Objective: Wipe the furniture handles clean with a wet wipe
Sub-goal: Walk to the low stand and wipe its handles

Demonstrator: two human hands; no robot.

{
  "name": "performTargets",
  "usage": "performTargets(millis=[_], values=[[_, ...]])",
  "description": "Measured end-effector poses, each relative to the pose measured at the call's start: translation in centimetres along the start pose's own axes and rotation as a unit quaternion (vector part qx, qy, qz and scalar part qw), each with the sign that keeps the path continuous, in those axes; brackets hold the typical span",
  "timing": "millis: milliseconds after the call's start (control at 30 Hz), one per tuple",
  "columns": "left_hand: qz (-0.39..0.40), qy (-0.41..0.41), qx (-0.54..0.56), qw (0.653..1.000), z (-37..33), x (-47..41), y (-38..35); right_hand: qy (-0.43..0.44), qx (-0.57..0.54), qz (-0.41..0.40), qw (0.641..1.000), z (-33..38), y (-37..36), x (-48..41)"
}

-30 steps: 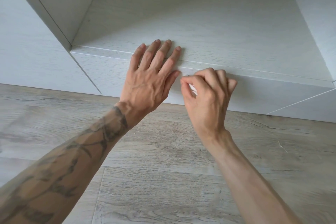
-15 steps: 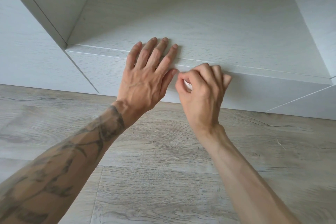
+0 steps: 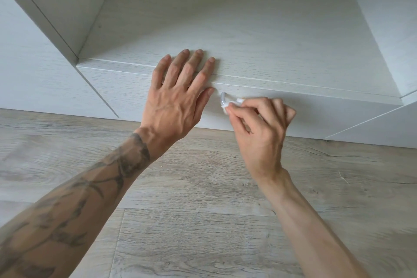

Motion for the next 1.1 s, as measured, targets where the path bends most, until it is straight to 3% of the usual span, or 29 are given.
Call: performTargets(millis=[533,700,900,1000,1100], values=[[0.013,0.005,0.021,1.000,-0.1,-0.1,0.2,0.023,0.011,0.009,1.000,-3.5,2.2,0.4],[0.010,0.009,0.026,1.000,-0.1,-0.1,0.3,-0.132,-0.071,-0.017,0.988,-5.5,3.7,1.6],[0.017,0.008,0.029,0.999,-0.1,-0.1,0.4,-0.371,-0.235,-0.048,0.897,-5.0,2.7,0.3],[0.017,0.010,0.030,0.999,-0.2,-0.1,0.4,-0.421,-0.299,-0.032,0.856,-4.0,2.3,0.5],[0.018,0.012,0.033,0.999,-0.2,-0.1,0.4,-0.439,-0.323,-0.056,0.837,-3.0,2.3,0.8]])
Point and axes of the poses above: each hand's wrist, its own x-axis away from the middle knuckle, its own y-axis out of the back of the hand, z = x × y, the point moved 2 cm from there along -x, towards the middle knuckle, and after that the axes turned 3 degrees about -z, right-handed, at the moved point
